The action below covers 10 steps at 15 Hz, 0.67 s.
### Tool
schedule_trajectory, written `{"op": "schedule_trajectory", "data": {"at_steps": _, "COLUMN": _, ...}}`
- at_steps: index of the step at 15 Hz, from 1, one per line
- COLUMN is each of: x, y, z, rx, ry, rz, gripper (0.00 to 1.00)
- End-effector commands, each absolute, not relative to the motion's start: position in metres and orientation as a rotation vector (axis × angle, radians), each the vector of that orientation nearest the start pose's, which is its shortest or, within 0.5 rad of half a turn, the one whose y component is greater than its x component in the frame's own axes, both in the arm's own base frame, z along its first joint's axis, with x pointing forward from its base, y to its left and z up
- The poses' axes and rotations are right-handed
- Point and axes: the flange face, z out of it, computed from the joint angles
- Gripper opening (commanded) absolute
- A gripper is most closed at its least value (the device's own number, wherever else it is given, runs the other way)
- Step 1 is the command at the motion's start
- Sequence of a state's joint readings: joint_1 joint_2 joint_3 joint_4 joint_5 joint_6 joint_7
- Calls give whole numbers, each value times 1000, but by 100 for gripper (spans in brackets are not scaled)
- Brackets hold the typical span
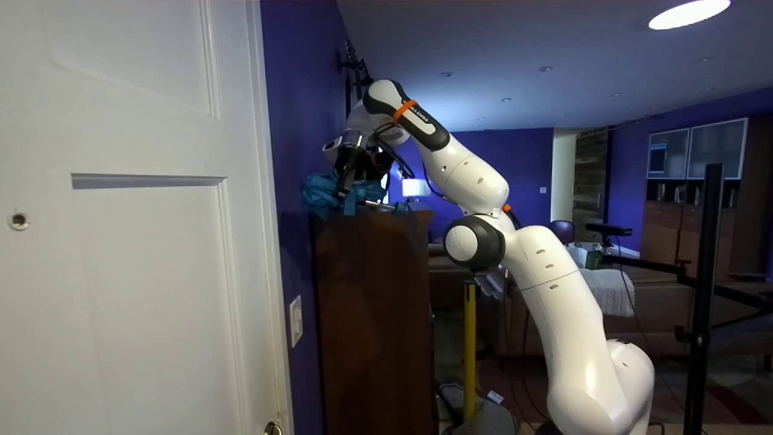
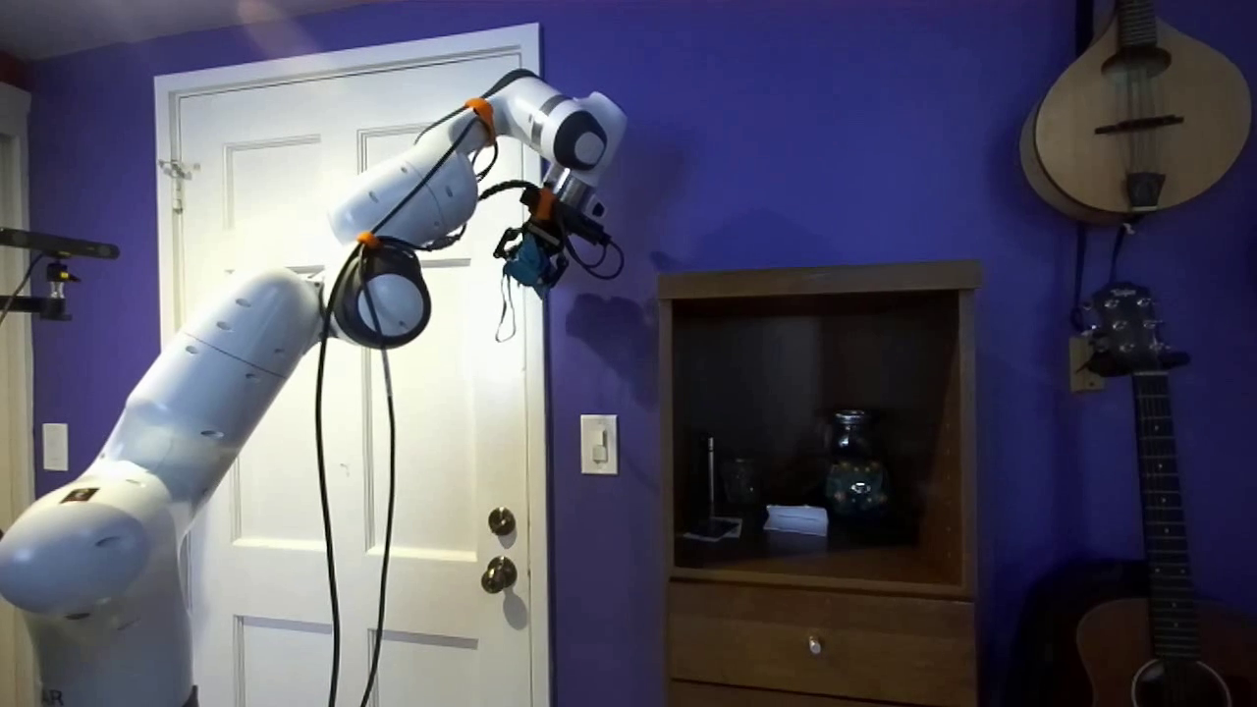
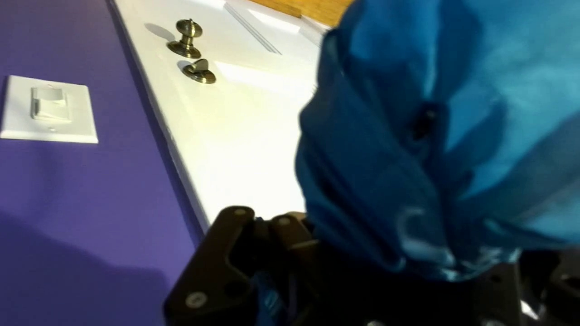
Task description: Hang the blue umbrella on the door
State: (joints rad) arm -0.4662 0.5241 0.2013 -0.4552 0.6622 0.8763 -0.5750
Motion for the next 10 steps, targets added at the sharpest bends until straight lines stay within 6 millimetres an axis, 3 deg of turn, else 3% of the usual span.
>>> {"op": "schedule_trajectory", "data": {"at_steps": 1, "x": 554, "y": -101, "z": 763, "rx": -2312, "ry": -795, "rz": -193, "gripper": 0}}
{"op": "schedule_trajectory", "data": {"at_steps": 7, "x": 588, "y": -82, "z": 728, "rx": -2344, "ry": -684, "rz": -92, "gripper": 0}}
{"op": "schedule_trajectory", "data": {"at_steps": 10, "x": 590, "y": -75, "z": 728, "rx": -2307, "ry": -745, "rz": -114, "gripper": 0}}
